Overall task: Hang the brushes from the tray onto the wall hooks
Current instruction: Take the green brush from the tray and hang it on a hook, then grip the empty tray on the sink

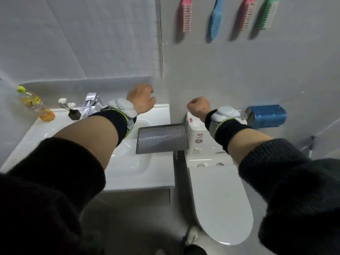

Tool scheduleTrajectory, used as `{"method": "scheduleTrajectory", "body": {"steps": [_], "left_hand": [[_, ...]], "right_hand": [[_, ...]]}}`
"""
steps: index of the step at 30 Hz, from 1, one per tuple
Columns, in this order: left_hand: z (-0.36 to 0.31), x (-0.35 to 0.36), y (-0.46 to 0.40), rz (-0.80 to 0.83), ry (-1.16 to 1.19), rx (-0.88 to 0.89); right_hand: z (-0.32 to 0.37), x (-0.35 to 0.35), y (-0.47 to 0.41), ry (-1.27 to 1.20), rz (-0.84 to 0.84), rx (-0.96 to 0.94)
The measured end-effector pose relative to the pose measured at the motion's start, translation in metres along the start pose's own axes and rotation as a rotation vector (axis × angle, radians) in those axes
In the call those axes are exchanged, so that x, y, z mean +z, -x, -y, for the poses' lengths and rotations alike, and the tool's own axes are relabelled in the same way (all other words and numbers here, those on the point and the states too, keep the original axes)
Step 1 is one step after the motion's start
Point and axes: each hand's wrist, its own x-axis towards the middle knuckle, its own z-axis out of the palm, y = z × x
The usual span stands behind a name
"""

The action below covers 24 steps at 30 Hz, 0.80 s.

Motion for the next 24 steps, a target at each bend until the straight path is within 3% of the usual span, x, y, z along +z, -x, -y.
{"method": "scheduleTrajectory", "body": {"steps": [9,17,21,24], "left_hand": [[0.053,0.070,0.024,0.192,0.131,-0.302],[0.068,0.131,0.041,0.454,0.352,-0.648],[0.078,0.159,0.048,0.582,0.514,-0.754],[0.079,0.166,0.046,0.626,0.600,-0.789]], "right_hand": [[-0.028,0.071,0.003,0.077,0.075,0.143],[-0.063,0.121,-0.019,0.184,0.241,0.238],[-0.079,0.133,-0.035,0.231,0.427,0.259],[-0.081,0.137,-0.045,0.240,0.447,0.277]]}}
